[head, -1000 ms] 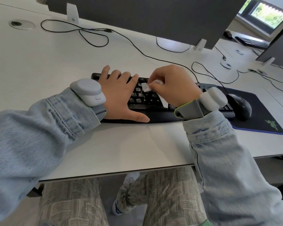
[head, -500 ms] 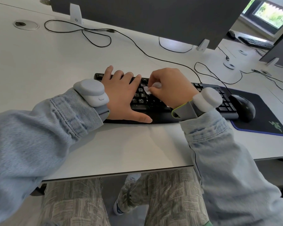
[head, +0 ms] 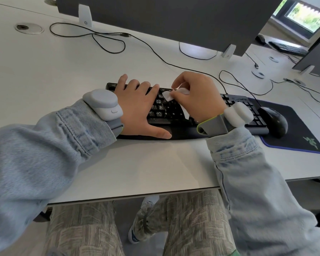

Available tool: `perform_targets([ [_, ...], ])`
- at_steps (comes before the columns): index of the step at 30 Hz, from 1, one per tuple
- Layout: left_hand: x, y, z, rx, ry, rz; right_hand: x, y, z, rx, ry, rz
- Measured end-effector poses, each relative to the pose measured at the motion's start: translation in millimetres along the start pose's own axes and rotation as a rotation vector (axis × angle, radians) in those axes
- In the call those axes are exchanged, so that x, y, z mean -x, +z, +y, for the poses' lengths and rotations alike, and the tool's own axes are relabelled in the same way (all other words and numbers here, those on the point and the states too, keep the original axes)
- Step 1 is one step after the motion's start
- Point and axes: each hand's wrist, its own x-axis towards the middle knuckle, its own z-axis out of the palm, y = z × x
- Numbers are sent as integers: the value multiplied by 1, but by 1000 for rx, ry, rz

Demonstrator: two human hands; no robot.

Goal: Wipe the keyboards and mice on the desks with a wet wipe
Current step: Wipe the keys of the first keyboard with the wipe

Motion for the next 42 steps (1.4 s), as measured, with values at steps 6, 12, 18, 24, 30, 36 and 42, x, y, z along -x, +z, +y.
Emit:
perform_targets([
  [6, -1, 1, -1, -7, 8, 12, 2, -3, -1, 102, -59, -117],
  [12, -1, 1, -1, -1, 7, 6, 3, -3, -7, 74, -119, -172],
  [18, -1, 0, -2, 9, 6, -4, -9, 5, -3, 123, -59, -11],
  [24, 0, -1, -2, 22, 9, -10, -16, 9, -16, 92, -114, -99],
  [30, -1, -3, -3, 26, -3, -33, -20, 10, -13, 176, -127, -133],
  [36, -1, -3, -3, 22, -1, -45, -23, 7, -14, 201, -125, -149],
  [42, -1, -3, -4, 16, 1, -56, -20, 4, -18, 137, -168, -209],
])
